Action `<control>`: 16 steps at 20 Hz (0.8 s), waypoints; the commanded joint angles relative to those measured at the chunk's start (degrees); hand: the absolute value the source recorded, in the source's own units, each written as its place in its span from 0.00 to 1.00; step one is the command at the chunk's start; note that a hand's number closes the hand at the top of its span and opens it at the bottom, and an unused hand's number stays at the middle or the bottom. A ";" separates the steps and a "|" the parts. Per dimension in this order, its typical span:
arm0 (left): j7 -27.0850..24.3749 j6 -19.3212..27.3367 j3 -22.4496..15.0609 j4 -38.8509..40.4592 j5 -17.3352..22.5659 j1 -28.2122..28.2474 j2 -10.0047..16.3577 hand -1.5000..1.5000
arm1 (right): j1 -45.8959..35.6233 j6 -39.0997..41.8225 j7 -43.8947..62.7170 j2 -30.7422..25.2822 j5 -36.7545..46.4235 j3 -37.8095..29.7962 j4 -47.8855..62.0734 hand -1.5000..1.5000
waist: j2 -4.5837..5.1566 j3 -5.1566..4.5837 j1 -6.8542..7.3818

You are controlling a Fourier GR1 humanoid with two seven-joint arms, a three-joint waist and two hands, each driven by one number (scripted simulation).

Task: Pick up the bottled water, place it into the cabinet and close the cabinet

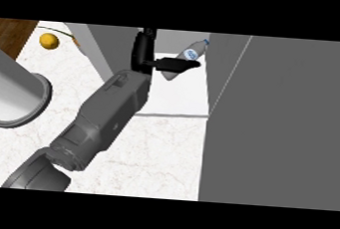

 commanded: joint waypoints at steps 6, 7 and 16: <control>3.14 -2.31 -5.68 -12.10 2.56 9.68 -0.51 0.00 | -1.12 -2.37 6.56 -0.32 -2.40 -0.12 -6.69 0.00 | -0.73 0.02 1.81; 1.43 -1.38 -6.83 -13.61 3.93 11.00 -0.52 0.00 | 3.00 -1.14 4.25 0.58 -0.44 3.17 -8.21 0.00 | -0.75 0.00 0.54; 4.25 -7.57 -15.28 -35.81 6.28 26.65 -0.53 0.00 | 3.10 -2.46 2.83 0.87 1.39 2.72 -6.39 0.00 | -1.29 0.02 2.91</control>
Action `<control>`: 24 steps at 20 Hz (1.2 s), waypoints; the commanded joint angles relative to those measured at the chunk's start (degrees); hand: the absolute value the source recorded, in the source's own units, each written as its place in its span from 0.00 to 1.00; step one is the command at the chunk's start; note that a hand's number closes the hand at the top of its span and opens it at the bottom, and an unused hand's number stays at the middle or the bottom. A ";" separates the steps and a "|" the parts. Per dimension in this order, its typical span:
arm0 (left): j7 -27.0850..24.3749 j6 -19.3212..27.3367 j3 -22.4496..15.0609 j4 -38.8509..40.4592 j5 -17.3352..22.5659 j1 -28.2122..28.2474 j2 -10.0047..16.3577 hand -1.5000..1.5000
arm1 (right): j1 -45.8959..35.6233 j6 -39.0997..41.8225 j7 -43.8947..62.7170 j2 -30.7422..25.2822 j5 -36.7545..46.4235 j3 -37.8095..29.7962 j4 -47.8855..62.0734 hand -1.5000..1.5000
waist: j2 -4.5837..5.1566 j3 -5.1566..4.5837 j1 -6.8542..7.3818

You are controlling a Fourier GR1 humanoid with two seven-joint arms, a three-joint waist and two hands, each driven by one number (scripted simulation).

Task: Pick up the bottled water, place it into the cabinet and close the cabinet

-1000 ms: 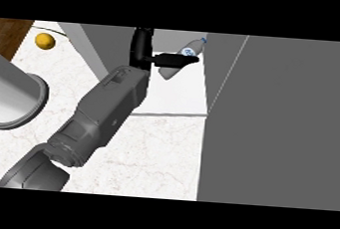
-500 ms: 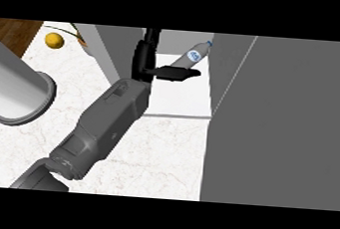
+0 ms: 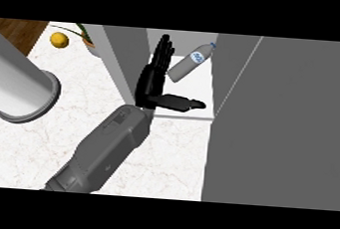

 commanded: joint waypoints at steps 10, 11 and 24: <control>6.29 0.05 -8.74 -31.58 -2.58 20.64 4.42 0.00 | 3.56 1.35 -0.34 -2.91 3.04 0.41 -7.01 0.00 | -0.01 0.03 0.31; 5.40 -1.33 -10.59 -33.65 -2.50 24.87 5.19 1.00 | 1.28 1.42 1.82 -3.82 2.61 0.90 -8.11 0.00 | 0.03 0.01 1.08; 8.97 -1.87 -7.05 -55.53 0.11 42.55 19.72 0.00 | 1.74 12.35 -3.69 -13.91 14.60 7.77 -9.38 1.00 | -0.28 -0.01 0.88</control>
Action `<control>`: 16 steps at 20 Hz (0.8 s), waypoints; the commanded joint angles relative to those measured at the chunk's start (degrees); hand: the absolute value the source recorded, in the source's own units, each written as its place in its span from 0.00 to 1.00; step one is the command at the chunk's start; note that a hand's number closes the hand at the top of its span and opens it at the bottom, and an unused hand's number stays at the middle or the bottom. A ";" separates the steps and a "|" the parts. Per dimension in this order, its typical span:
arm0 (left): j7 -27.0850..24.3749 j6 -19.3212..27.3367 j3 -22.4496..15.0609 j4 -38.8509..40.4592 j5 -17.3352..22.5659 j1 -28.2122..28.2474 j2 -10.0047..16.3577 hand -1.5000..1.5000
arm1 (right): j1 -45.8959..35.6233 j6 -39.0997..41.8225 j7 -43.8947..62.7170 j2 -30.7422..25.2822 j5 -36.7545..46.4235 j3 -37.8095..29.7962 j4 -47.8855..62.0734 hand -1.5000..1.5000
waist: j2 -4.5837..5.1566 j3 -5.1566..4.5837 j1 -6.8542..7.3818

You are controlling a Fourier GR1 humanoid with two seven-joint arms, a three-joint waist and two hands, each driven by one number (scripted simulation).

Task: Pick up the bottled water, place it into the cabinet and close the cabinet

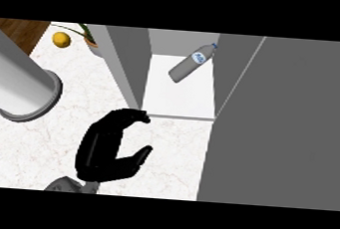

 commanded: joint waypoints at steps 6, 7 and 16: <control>0.68 -2.55 6.75 -12.21 5.38 11.17 8.60 0.00 | 2.12 2.22 2.79 -4.15 11.19 9.71 -11.54 1.00 | -0.27 -0.15 -0.49; 0.55 -4.26 7.61 -11.87 6.34 11.98 9.70 0.00 | 2.17 2.93 5.45 -5.70 9.66 11.22 -12.99 1.00 | 0.03 -0.21 0.02; 0.25 -8.85 12.50 -16.36 11.80 19.44 14.10 0.00 | -7.01 3.87 10.33 -9.25 13.01 19.32 -12.13 1.00 | -0.56 -0.72 2.05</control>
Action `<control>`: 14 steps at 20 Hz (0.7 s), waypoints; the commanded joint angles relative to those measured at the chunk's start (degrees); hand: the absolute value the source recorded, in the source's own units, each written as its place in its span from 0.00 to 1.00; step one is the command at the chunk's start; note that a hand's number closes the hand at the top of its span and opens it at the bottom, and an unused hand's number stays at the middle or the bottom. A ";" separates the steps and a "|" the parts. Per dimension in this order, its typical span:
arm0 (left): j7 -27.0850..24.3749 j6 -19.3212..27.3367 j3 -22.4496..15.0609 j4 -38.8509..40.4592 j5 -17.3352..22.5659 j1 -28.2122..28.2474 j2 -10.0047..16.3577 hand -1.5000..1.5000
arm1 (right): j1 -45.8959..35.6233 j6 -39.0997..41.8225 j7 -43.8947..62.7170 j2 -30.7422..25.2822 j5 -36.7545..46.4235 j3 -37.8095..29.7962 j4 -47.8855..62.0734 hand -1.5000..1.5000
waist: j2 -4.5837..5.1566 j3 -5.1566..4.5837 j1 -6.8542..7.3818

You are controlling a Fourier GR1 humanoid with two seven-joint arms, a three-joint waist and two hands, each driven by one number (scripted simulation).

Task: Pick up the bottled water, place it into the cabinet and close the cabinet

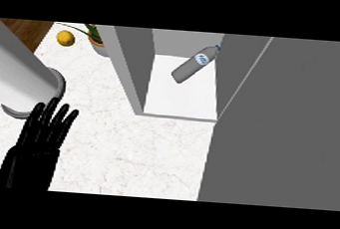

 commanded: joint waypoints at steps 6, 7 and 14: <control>-0.66 -5.60 5.21 -2.76 4.01 6.49 5.19 0.00 | -4.16 -1.69 9.36 0.06 7.63 14.00 -8.65 1.00 | 0.25 -0.28 1.53; -0.36 -6.98 5.81 -3.56 4.64 6.73 6.28 0.00 | -3.88 -2.26 10.03 0.11 6.55 14.84 -8.15 1.00 | 0.38 -0.29 1.87; -0.93 -11.62 8.14 -3.48 6.42 9.67 8.81 0.00 | -8.13 -4.21 10.54 3.24 1.96 18.86 -3.64 1.00 | 1.39 -0.34 5.23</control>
